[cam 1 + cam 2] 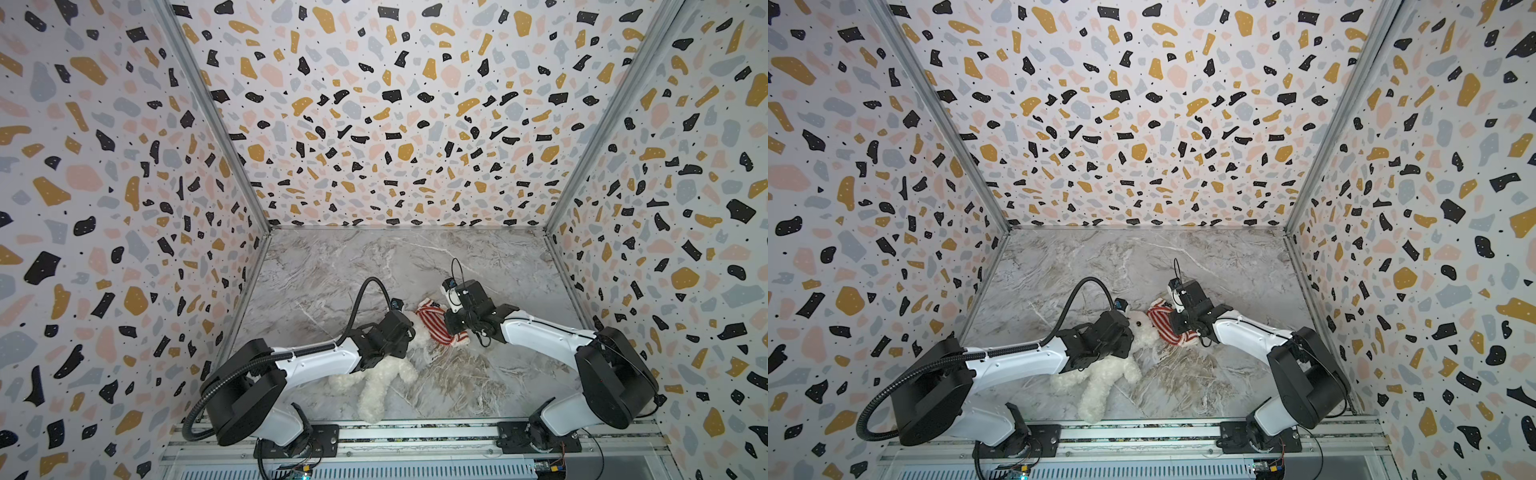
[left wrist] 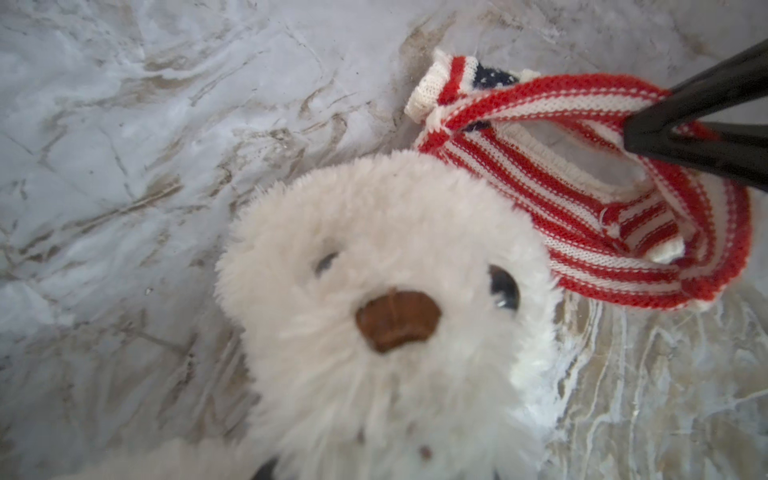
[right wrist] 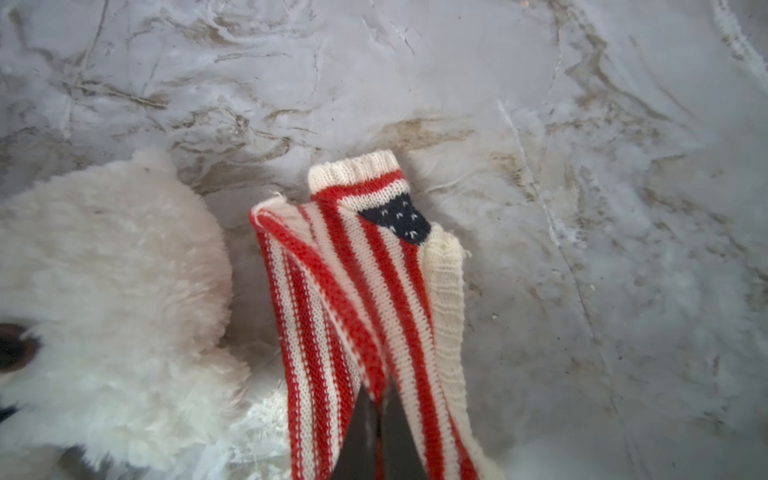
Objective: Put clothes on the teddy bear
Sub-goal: 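Pull the sweater opening over the bear's head with the right gripper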
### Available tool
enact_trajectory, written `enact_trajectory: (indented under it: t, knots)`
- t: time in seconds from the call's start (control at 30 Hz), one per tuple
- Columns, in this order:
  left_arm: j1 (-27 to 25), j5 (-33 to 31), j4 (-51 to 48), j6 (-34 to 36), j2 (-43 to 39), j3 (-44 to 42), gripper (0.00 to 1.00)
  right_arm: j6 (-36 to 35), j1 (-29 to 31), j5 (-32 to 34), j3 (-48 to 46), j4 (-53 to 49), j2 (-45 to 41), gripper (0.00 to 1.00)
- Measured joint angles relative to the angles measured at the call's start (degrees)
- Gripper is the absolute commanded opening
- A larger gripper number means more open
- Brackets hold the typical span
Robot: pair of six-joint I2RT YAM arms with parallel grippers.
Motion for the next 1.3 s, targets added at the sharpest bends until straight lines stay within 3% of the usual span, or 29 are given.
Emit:
enact_trajectory:
  t: [0.33, 0.8, 1.3]
  knots:
    - [0.00, -0.48, 1.33, 3.04, -9.31, -5.77, 0.00, -1.09, 0.90, 1.22, -1.81, 1.46, -4.26, 0.00]
    - [-1.44, 5.35, 8.02, 11.47, -28.09, -14.58, 0.00, -2.03, 0.96, 1.36, -1.99, 2.19, -5.38, 0.00]
    - [-6.14, 13.66, 13.97, 18.16, -21.94, -13.92, 0.00, -3.87, 1.25, -2.29, -1.99, 4.68, -8.83, 0.00]
